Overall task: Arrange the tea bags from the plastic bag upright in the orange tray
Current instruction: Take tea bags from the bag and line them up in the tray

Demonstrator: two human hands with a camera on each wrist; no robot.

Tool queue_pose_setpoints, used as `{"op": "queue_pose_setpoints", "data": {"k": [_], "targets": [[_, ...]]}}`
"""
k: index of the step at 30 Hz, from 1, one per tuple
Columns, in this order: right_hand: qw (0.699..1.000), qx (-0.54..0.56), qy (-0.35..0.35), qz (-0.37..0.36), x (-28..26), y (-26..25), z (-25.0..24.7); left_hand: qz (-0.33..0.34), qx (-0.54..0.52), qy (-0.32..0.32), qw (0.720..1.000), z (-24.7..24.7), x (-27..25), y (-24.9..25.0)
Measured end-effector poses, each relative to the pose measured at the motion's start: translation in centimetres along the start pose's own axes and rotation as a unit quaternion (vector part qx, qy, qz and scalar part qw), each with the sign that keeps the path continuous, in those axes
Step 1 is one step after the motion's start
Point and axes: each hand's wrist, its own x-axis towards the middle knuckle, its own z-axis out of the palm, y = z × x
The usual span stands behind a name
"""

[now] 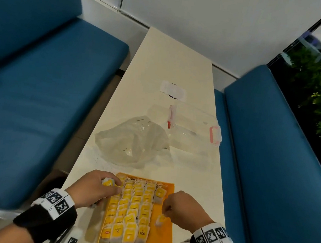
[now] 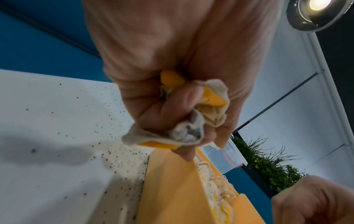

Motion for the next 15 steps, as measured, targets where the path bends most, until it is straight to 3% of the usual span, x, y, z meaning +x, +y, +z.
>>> {"op": "queue_pose_setpoints", "data": {"k": [4, 15], "targets": [[0.999, -0.015, -0.050, -0.001, 1.4, -0.9, 0.3, -0.007, 0.022, -0.005, 1.000, 0.3, 0.1, -0.6], [0.989, -0.108, 0.033, 0.096, 4.5, -1.8, 1.4, -0.001, 0.041, -0.005, 0.999, 0.2, 0.4, -0.8]]}}
